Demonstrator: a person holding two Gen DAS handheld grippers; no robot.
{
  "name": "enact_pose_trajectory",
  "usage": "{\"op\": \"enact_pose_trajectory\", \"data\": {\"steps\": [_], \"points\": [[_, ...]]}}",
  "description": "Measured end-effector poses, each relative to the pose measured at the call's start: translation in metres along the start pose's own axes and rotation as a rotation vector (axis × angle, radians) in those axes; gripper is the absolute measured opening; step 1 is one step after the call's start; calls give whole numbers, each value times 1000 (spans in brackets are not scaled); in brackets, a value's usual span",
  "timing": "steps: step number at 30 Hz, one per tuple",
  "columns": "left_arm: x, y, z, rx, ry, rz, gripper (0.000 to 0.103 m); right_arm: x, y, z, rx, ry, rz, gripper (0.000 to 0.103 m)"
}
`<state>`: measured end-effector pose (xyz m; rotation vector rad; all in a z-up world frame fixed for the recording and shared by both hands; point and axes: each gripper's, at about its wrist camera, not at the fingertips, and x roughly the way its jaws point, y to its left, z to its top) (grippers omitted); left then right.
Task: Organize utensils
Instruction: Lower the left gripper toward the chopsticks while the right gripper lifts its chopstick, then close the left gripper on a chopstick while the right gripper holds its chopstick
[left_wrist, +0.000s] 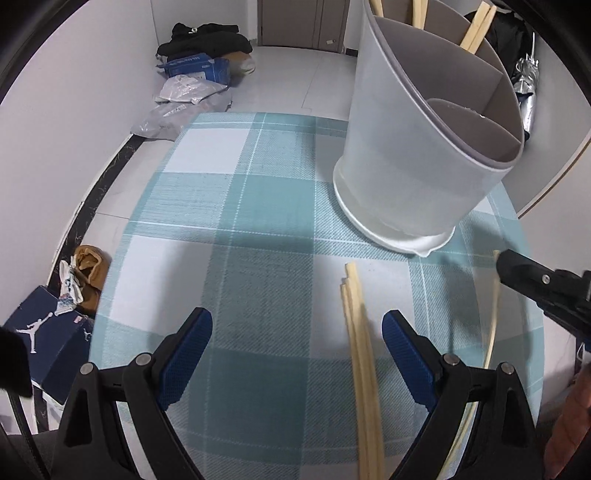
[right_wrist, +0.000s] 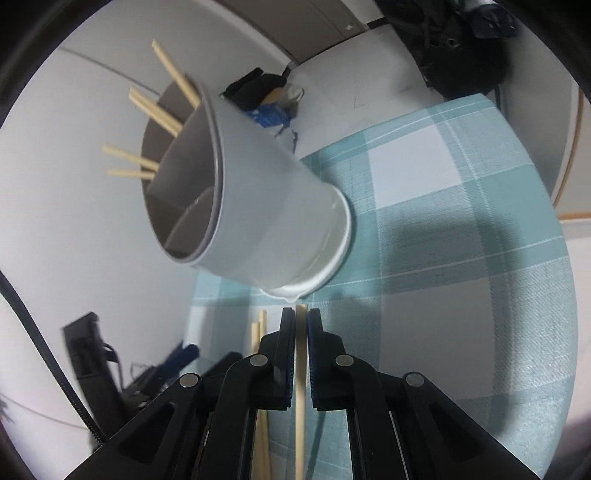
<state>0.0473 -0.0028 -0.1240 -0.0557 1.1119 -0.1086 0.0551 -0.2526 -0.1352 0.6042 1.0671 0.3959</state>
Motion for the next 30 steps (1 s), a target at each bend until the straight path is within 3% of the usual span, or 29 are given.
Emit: {"op": "enact_pose_trajectory", "data": {"steps": [4, 9, 11, 15, 17, 19, 23, 30], "points": [[0, -3, 0, 1, -3, -5, 87, -2, -10, 9, 15, -14, 15, 6], [6, -11, 2, -6, 7, 7, 81, -4, 6, -3, 13, -30, 19, 6], [9, -16, 1, 0, 18, 22, 58, -4, 12, -4, -8, -34, 14, 6], [11, -18, 1, -12, 35, 8, 43, 0, 19, -3, -49, -48, -1, 6], [11, -21, 3, -7, 34, -8, 23, -1, 19, -4, -46, -46, 2, 6], [9, -24, 2, -1, 28, -10, 11, -2, 18, -4, -51, -47, -9, 6], [8, -25, 4, -25, 20, -42, 4, -1, 18, -4, -54, -43, -15, 6], [-4, -22, 12, -66, -35, -87, 3, -5, 25, -4, -80, -65, -30, 6]]}}
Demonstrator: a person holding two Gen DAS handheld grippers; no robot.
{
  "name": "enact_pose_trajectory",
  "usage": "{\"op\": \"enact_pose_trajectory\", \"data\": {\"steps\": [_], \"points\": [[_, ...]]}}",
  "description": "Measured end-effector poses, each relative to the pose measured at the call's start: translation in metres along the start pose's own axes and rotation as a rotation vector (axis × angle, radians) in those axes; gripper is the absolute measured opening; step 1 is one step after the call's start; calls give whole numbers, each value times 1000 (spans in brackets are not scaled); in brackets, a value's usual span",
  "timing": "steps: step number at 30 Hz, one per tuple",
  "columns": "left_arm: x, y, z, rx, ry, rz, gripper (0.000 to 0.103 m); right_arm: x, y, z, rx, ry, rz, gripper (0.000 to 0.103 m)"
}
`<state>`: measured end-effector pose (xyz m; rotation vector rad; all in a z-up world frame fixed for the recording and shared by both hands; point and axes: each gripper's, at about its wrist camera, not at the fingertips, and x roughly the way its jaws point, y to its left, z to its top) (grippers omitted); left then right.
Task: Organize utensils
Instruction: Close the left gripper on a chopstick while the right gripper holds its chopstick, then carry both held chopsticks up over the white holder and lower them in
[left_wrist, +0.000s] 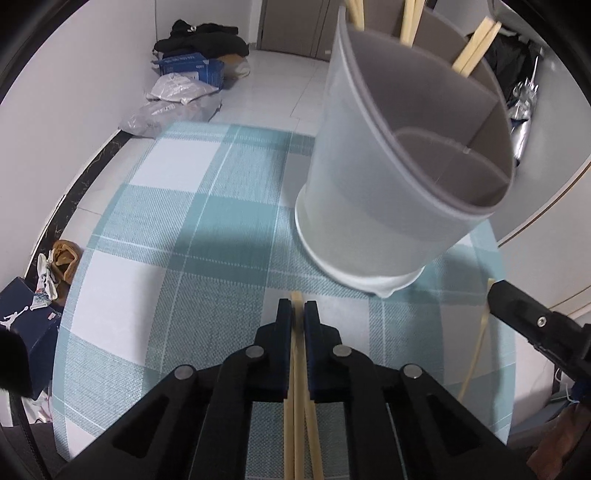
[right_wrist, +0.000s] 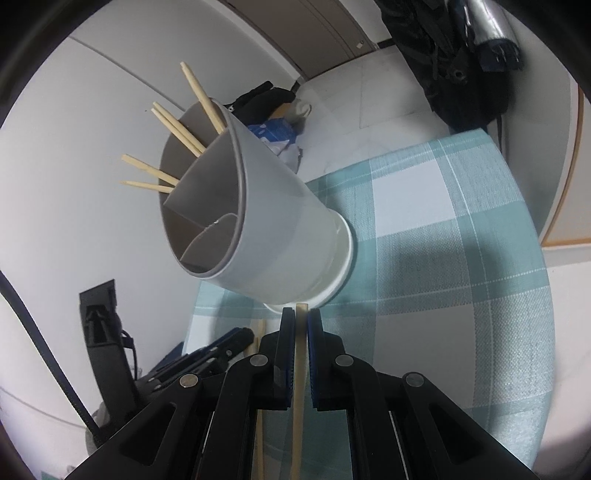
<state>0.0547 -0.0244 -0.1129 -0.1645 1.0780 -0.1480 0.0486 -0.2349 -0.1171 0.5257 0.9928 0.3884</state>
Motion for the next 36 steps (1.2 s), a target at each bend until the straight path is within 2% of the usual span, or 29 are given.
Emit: {"op": "enact_pose_trajectory", "data": {"steps": [6, 12, 14, 24, 36], "points": [[-32, 7, 2, -33, -126, -60, 3, -10, 19, -2, -78, -53, 6, 6], [-79, 15, 3, -66, -329, -131, 3, -22, 38, -12, -174, -124, 1, 6], [-87, 15, 4, -62, -368, -141, 3, -26, 43, -16, -201, -147, 1, 6], [-114, 11, -4, -4, -434, -165, 3, -44, 73, -36, -347, -257, -75, 6], [-132, 1, -21, 67, -442, -139, 1, -56, 81, -44, -381, -306, -115, 5]]}}
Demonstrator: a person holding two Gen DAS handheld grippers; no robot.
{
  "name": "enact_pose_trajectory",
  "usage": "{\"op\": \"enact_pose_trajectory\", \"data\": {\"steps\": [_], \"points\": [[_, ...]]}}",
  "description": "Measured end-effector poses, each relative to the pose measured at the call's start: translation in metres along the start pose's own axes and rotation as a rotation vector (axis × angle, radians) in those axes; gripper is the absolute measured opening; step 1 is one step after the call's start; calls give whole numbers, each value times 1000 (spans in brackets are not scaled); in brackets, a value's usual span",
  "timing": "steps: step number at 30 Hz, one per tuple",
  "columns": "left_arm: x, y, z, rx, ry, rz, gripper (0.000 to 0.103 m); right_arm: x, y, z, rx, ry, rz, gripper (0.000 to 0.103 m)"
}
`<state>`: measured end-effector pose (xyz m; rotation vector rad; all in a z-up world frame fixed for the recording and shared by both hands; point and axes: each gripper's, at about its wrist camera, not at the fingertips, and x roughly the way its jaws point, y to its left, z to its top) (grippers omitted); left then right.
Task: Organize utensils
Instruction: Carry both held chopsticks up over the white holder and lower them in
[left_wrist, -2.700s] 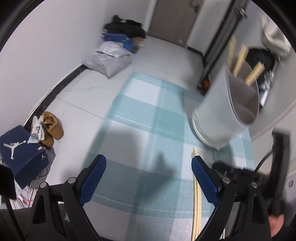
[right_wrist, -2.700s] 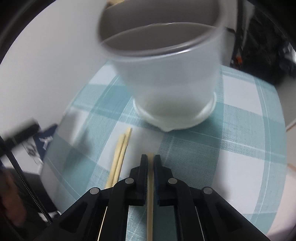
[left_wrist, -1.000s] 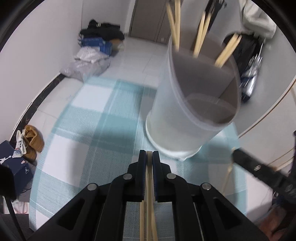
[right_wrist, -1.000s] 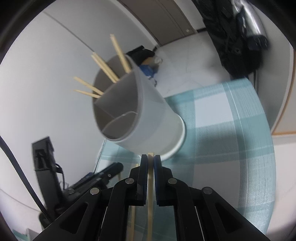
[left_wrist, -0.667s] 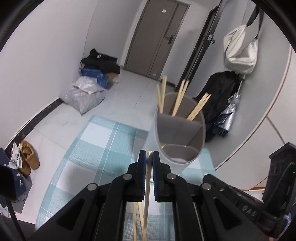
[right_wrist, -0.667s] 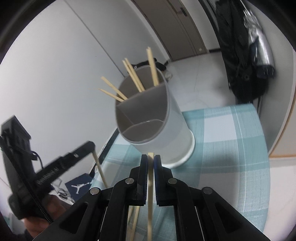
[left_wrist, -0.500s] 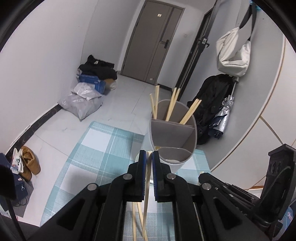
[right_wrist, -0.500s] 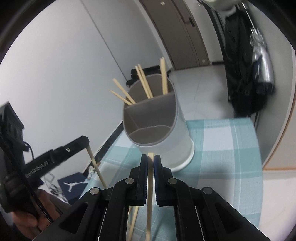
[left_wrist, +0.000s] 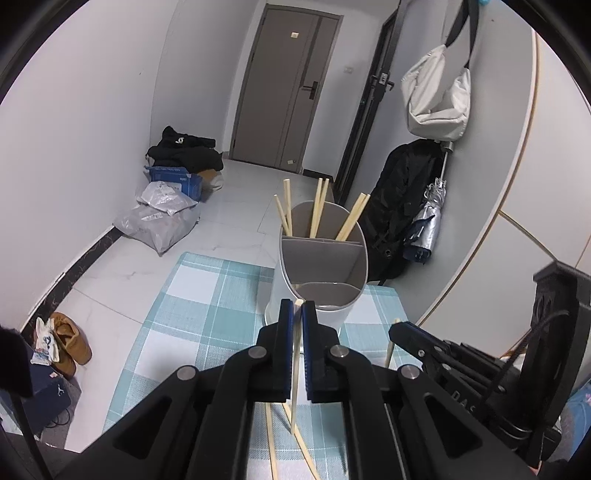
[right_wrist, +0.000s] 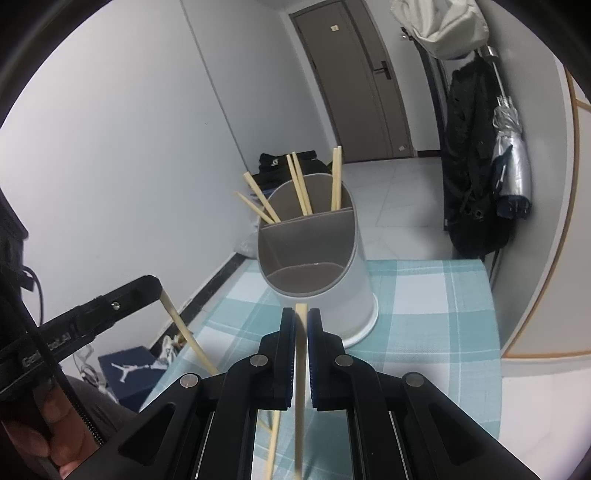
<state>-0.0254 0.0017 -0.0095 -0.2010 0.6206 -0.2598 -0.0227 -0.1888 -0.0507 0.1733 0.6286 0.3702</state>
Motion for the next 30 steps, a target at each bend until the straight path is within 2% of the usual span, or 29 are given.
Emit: {"op": "enact_pose_trajectory", "data": {"steps": [10, 17, 30], "points": [[-9, -3, 1, 18, 9, -2, 1, -19, -3, 4, 20, -46, -9, 5], [-14, -14, 3, 70, 27, -14, 1, -28, -3, 11, 12, -83, -9, 5], [-24, -33, 31, 138, 30, -56, 1, -51, -2, 41, 14, -170, 32, 5]]}}
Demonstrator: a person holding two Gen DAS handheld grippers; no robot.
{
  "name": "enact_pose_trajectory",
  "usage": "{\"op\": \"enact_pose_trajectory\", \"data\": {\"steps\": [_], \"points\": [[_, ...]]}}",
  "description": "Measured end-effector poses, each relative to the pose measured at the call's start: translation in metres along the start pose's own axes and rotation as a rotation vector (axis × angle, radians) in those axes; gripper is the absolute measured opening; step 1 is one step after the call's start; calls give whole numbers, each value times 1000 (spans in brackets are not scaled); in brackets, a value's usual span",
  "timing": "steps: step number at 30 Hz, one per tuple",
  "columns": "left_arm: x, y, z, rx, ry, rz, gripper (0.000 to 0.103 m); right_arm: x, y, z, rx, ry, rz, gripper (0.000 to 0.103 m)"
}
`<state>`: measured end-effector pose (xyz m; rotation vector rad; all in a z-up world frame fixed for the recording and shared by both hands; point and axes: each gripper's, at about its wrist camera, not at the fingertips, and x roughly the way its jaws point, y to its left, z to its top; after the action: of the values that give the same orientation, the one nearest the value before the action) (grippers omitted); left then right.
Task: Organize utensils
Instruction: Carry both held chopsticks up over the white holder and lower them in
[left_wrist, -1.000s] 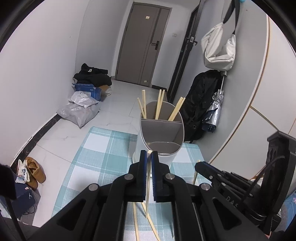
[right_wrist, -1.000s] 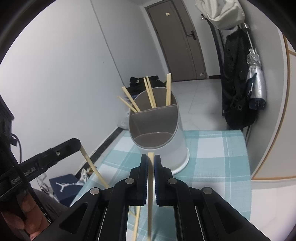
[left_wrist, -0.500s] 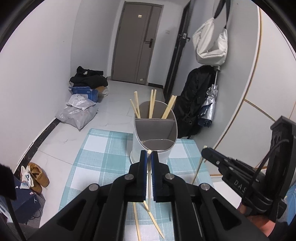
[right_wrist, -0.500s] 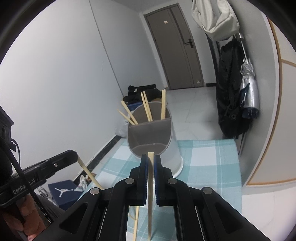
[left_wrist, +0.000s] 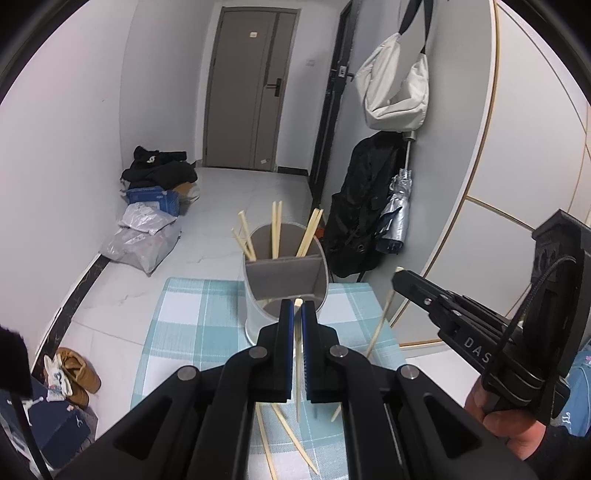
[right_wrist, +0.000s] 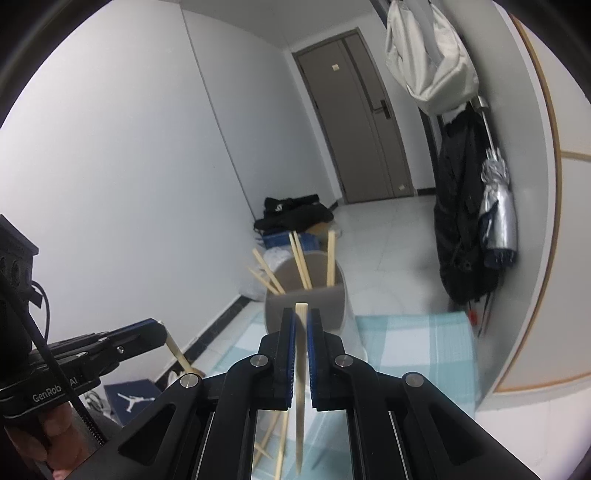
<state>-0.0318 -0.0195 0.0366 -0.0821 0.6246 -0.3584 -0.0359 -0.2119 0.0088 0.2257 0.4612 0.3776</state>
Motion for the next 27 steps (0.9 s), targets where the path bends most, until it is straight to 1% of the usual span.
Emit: {"op": "enact_pose_trajectory", "data": {"steps": [3, 8, 13, 16, 22, 27], "points": [[-1, -4, 8, 16, -3, -7, 1, 3, 1, 7, -8, -1, 10, 5], [-6, -8, 34, 29, -10, -33, 1, 6, 1, 24, -1, -9, 24, 5], [-9, -6, 71, 16, -32, -61, 1, 4, -1, 61, -16, -47, 35, 5], [-5, -4, 90, 17, -53, -57, 1, 5, -3, 84, -15, -75, 39, 5], [9, 8, 119, 3, -77, -47, 1, 20, -5, 122, -31, -120, 47, 5], [24, 20, 136, -7, -96, -46, 1, 39, -3, 145, -64, -154, 33, 5]]}}
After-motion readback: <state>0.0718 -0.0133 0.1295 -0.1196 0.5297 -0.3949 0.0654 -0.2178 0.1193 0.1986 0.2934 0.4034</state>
